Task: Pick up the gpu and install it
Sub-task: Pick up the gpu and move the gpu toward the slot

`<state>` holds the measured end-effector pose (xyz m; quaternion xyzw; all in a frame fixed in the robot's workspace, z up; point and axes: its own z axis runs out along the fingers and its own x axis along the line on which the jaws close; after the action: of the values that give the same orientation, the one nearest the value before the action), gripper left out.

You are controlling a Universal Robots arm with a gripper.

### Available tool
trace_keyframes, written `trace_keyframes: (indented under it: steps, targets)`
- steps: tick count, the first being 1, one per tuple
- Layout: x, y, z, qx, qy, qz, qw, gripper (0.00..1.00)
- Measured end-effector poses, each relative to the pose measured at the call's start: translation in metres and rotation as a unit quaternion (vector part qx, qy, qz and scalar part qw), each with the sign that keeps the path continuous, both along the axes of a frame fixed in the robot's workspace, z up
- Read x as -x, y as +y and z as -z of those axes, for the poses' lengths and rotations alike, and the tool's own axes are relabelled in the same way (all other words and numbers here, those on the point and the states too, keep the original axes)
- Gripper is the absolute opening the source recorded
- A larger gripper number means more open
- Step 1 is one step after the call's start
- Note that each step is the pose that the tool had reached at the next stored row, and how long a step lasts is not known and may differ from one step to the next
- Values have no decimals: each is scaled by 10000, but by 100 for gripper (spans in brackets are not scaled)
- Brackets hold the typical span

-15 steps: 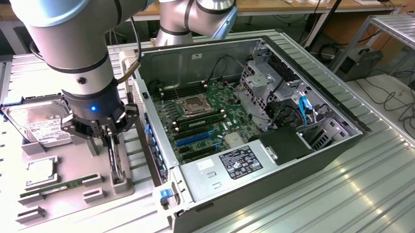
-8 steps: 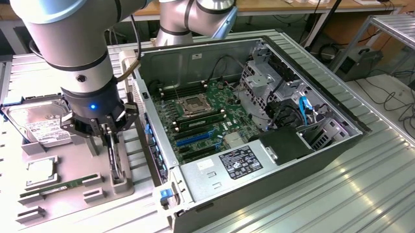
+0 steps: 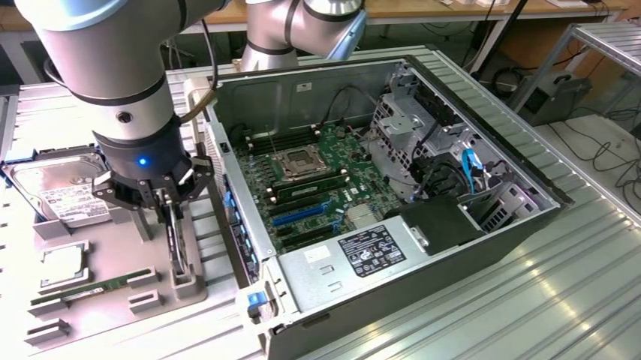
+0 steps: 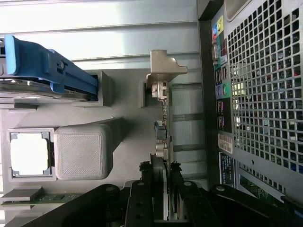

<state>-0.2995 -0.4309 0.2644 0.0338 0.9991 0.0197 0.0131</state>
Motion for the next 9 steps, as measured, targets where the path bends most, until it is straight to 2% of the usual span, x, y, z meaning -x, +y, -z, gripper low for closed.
trace_keyframes:
  steps: [9]
  targets:
    - [1,4,-32,1,1,0,10000,26]
